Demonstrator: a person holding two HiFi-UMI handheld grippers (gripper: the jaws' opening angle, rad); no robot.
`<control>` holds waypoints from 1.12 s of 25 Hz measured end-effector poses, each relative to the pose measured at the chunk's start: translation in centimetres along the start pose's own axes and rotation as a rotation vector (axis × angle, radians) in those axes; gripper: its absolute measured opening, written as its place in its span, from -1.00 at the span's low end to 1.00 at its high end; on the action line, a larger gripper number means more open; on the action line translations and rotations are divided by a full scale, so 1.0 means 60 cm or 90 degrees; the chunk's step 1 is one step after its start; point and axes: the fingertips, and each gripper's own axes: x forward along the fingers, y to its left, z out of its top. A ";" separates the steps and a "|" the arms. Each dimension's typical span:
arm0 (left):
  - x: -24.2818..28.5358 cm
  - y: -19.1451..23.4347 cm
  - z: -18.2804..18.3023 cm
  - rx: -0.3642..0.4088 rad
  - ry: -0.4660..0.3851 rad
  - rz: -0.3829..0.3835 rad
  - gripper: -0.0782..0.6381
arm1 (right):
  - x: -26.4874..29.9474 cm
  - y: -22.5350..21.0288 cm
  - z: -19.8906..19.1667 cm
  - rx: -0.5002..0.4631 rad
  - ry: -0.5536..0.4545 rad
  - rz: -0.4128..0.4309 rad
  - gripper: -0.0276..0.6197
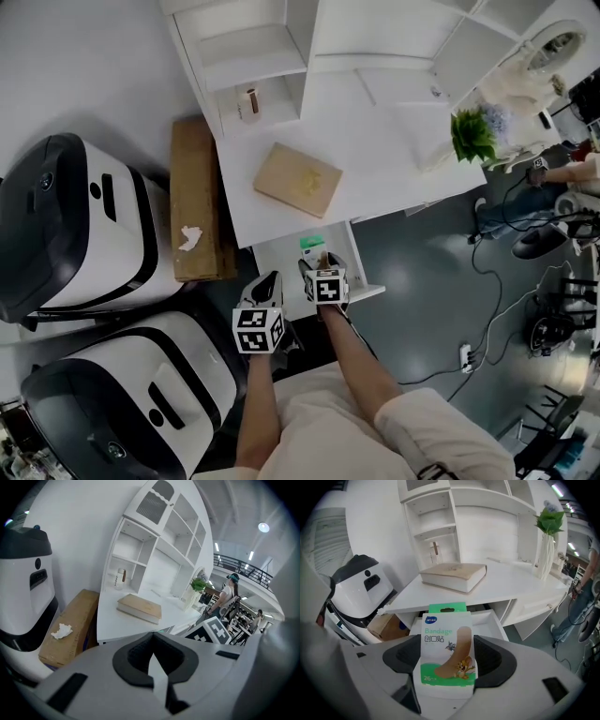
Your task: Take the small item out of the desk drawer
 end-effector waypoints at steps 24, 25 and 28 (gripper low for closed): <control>-0.114 -0.048 0.010 0.062 -0.058 -0.017 -0.74 | -0.275 0.040 0.057 -0.017 -0.222 0.096 0.21; -0.116 -0.049 0.008 0.065 -0.058 -0.017 -0.74 | -0.280 0.041 0.058 -0.017 -0.227 0.098 0.21; -0.122 -0.052 0.001 0.072 -0.054 -0.018 -0.74 | -0.291 0.048 0.057 -0.026 -0.235 0.108 0.21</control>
